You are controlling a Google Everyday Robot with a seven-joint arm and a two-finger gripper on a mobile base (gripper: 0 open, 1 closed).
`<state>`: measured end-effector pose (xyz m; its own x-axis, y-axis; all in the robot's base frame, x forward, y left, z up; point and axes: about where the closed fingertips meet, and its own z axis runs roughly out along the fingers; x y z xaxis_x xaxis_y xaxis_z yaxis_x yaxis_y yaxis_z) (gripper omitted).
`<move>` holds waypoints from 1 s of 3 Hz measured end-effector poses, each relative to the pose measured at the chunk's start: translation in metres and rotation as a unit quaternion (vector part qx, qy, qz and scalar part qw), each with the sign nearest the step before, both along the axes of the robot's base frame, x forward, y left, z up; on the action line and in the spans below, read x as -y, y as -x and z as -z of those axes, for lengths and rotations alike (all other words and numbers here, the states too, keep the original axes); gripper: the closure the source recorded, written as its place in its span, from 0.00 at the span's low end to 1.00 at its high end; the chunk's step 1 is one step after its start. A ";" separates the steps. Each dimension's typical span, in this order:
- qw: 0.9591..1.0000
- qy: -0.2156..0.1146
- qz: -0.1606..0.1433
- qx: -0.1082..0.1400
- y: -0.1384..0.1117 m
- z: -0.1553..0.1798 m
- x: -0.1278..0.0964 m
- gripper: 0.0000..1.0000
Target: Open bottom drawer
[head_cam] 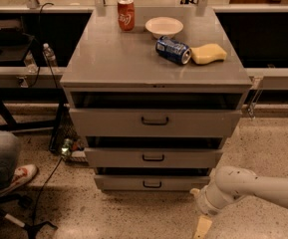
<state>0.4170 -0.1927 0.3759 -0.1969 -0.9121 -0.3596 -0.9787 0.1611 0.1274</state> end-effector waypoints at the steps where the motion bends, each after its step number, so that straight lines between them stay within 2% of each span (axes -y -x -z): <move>1: 0.999 -0.014 0.000 0.050 -0.031 0.040 -0.001 0.00; 2: 0.995 -0.039 0.003 0.097 -0.066 0.082 -0.005 0.00; 3: 0.994 -0.039 0.003 0.098 -0.067 0.083 -0.005 0.00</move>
Offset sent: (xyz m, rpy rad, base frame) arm 0.1049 0.0053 -0.1137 0.1233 -0.3043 -0.0134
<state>0.4835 -0.1879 0.2933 -0.1207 -0.8788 -0.4616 -0.9852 0.1631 -0.0530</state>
